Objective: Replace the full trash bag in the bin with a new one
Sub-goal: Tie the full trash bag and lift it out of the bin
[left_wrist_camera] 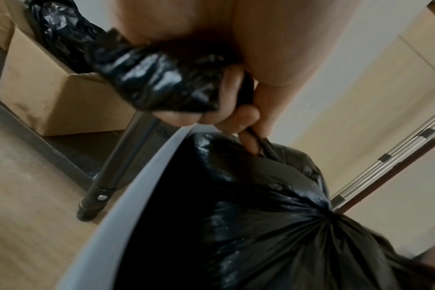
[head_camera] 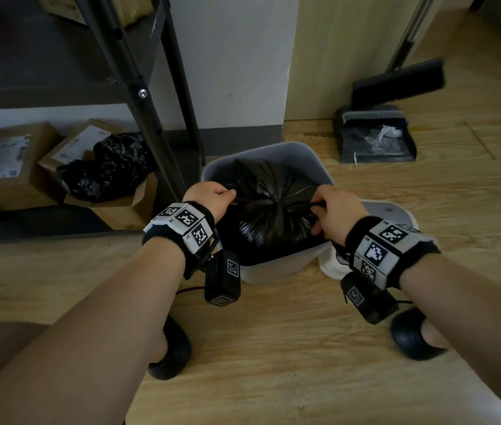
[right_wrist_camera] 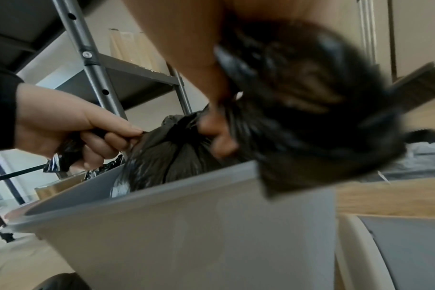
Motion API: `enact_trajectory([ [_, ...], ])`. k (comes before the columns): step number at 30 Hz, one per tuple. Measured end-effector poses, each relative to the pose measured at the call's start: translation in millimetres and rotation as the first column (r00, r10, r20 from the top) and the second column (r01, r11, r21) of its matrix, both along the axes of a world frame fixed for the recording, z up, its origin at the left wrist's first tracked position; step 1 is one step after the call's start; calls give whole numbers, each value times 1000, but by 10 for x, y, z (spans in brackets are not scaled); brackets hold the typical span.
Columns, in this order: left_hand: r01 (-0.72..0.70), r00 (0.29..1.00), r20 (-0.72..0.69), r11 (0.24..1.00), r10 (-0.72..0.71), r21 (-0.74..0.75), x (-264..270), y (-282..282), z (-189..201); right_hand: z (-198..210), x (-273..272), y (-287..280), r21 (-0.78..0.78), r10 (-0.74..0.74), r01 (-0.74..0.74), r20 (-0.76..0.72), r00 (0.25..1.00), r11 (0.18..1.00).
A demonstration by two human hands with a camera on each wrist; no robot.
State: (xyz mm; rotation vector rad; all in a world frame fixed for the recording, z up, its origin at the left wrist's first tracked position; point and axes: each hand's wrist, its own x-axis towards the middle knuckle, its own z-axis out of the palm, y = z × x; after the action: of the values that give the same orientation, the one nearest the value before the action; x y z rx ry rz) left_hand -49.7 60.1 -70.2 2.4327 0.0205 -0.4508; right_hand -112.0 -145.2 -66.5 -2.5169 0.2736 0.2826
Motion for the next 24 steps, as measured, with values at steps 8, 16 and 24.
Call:
enact_trajectory([
  [8,36,999,36,991,-41,128,-48,38,-16,-88,-20,-17,-97,85,-76,89,992,992],
  [16,-18,1000,-22,1000,18,9,-31,-4,33,-138,70,-2,23,-53,50,156,986,998],
  [24,-390,914,-351,672,201,-630,-132,-258,310,151,90,145,687,-303,235,-22,953,688],
])
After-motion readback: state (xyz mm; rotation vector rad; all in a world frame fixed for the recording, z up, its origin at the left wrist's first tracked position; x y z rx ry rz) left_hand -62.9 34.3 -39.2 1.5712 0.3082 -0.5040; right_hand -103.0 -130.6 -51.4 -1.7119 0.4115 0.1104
